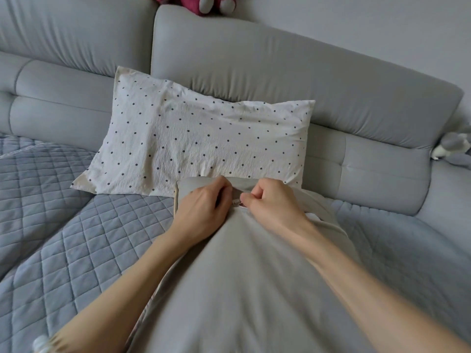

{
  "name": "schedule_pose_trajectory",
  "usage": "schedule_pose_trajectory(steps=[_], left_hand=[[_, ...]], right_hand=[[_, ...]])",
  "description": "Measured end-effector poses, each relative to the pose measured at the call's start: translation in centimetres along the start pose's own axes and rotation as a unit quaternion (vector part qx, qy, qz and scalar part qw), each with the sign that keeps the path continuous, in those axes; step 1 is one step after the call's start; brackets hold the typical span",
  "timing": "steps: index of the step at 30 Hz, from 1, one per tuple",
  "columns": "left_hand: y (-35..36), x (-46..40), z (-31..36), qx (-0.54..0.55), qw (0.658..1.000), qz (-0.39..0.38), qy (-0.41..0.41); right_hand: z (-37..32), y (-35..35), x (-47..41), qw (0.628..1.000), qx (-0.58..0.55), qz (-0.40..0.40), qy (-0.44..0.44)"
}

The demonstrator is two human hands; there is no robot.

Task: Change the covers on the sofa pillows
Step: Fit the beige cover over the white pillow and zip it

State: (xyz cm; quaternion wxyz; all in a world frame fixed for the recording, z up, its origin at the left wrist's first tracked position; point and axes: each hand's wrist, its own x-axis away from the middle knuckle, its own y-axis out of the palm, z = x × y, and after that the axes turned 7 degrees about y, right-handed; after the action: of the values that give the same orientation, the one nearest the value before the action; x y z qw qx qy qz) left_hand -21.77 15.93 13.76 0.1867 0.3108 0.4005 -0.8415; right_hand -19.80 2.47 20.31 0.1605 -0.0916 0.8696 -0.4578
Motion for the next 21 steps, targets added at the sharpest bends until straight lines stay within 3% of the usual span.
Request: schedule_pose_trajectory(steps=[6,11,15,17,21], left_hand=[[-0.2,0.5,-0.5,-0.036,0.999,-0.021,0.022],[-0.6,1.6,-1.7,-0.04,0.997,-0.024,-0.059],[-0.3,-0.2,-0.1,-0.072,0.992,-0.056,-0.088],[0.2,-1.6,1.6,-0.067,0.993,-0.077,-0.065],[4.4,-4.4,6.7,-0.131,0.972,-0.185,0.059]], right_hand=[[4.6,-3.0,-0.5,0.996,-0.008,0.011,0.084],[12.8,-6.9,-0.7,0.976,-0.101,0.049,0.187],[15.6,-6.6,0.0,0.976,-0.109,0.05,0.184],[16.1,-6.2,0.2,0.976,-0.128,0.055,0.165],[16.4,-6.2,0.4,0.985,-0.116,0.084,0.1]])
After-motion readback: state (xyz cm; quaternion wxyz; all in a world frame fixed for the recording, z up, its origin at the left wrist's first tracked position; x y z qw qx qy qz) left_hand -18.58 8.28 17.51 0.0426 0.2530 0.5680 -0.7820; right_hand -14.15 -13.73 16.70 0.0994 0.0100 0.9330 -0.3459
